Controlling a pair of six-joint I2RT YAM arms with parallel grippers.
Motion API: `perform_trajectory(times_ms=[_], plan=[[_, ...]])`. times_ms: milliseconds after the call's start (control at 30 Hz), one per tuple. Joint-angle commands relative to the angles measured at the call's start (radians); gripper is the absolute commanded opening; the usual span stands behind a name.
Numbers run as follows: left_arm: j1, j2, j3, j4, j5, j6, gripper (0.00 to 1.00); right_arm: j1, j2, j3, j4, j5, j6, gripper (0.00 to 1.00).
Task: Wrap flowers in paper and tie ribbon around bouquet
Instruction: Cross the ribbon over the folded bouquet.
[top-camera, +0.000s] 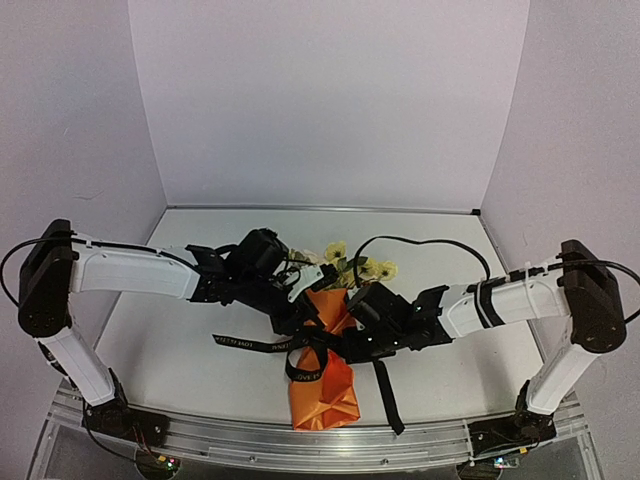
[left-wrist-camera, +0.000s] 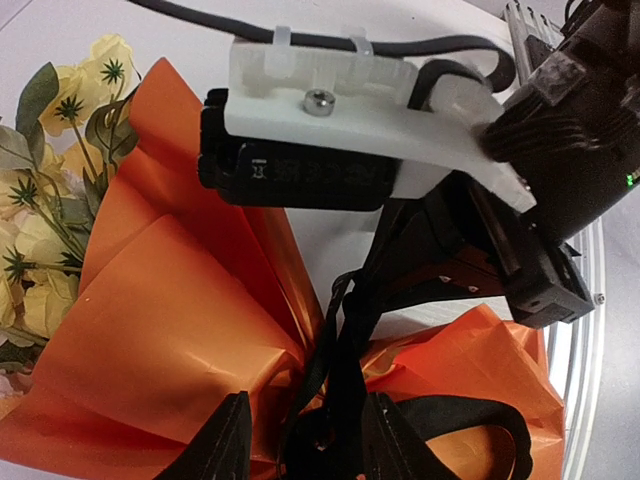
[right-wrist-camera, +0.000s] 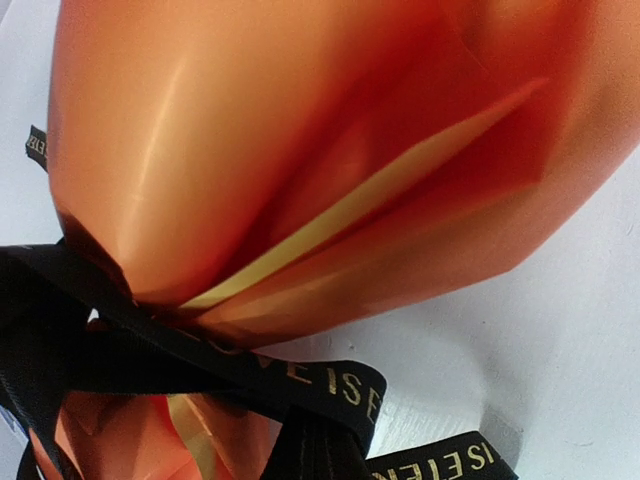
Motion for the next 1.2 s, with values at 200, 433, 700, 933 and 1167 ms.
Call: perform_trajectory(times_ms=[200,433,700,933,1167], plan=[[0.000,0.046,0.058,-0.126,0.017,0.064,0.36,-0.002,-0.052,0.001,0.045,0.009,-0.049,0.00],[-0.001,0.057,0.050,-0.111,0.002,0.072,0.31,-0.002,-0.046,0.006,0.056,0.003,-0.059,0.00],[-0.001,0.037,0.027,-0.045,0.013,0.059,0.08,-0.001,-0.048,-0.015,0.104,-0.027,-0.086,0.00],[0.000,-0.024,-0.028,0.052,0.038,0.034,0.04,-0.002,-0.042,-0.041,0.197,-0.044,-0.108,0.00],[0.001,-0.053,-0.038,0.075,0.052,0.012,0.01,0.000,-0.041,-0.061,0.279,-0.019,-0.137,0.00]])
